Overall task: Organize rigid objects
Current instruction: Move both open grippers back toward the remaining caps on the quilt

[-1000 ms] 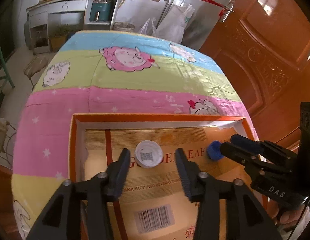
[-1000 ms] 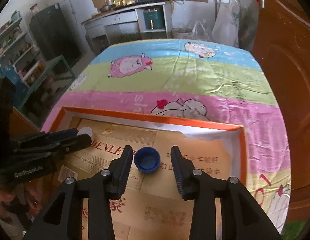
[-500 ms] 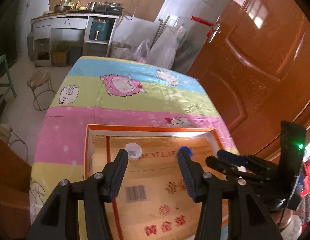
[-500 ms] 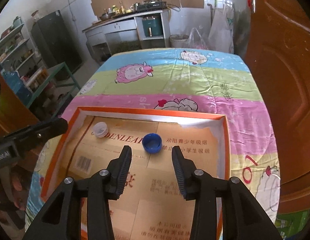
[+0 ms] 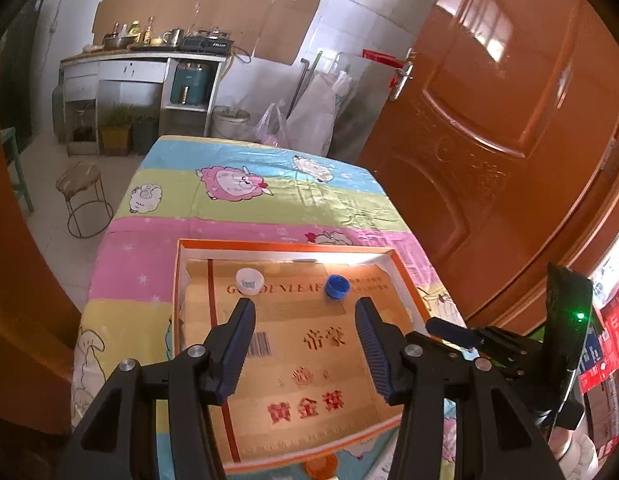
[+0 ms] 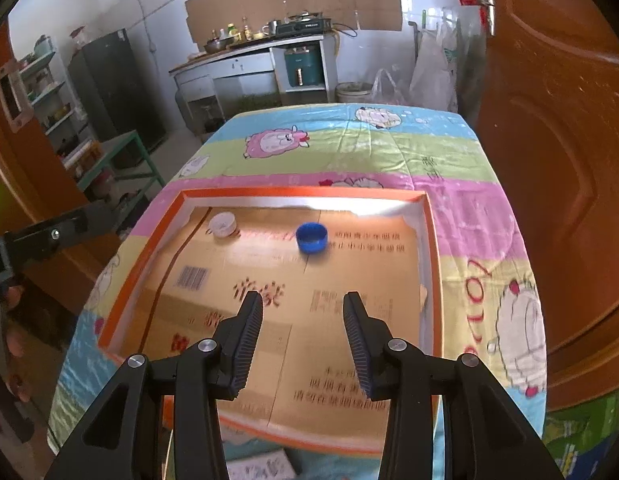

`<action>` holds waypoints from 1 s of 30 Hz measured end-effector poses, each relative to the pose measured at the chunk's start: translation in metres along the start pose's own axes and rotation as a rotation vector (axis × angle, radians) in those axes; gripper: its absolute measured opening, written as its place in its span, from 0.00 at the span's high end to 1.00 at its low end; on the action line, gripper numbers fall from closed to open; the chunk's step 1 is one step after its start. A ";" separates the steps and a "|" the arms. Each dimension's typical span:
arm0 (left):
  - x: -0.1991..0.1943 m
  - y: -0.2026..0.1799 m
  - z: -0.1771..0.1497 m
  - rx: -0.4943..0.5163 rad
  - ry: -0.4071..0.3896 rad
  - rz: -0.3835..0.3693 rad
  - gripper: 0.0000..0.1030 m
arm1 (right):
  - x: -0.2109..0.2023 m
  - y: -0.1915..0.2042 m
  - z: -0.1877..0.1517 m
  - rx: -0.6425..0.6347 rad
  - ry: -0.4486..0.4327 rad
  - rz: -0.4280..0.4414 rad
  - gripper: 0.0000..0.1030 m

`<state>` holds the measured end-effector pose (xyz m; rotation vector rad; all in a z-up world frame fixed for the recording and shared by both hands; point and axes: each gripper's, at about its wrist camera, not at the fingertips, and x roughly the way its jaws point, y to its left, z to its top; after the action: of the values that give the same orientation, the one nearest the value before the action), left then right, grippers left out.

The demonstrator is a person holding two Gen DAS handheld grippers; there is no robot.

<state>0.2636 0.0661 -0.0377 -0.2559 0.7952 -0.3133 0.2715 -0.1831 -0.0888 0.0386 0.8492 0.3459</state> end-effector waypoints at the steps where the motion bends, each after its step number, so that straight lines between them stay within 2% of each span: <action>1: -0.003 -0.002 -0.003 0.002 0.000 -0.005 0.50 | -0.004 0.001 -0.005 0.005 -0.003 0.004 0.58; 8: -0.022 -0.010 -0.031 0.016 0.001 0.010 0.50 | -0.027 0.011 -0.030 0.009 -0.021 0.014 0.58; 16: -0.051 -0.017 -0.064 0.027 -0.036 0.015 0.50 | -0.054 0.029 -0.056 -0.011 -0.061 0.020 0.58; 22: -0.073 -0.022 -0.101 0.065 -0.067 0.014 0.50 | -0.078 0.044 -0.086 -0.033 -0.118 0.016 0.58; 26: -0.083 -0.026 -0.124 0.089 -0.070 0.020 0.50 | -0.086 0.048 -0.107 -0.016 -0.130 0.016 0.58; 30: -0.091 -0.035 -0.149 0.137 -0.074 -0.006 0.50 | -0.092 0.055 -0.126 0.008 -0.132 0.020 0.58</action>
<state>0.0884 0.0513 -0.0657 -0.1405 0.6974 -0.3602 0.1064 -0.1733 -0.0959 0.0761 0.7201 0.3548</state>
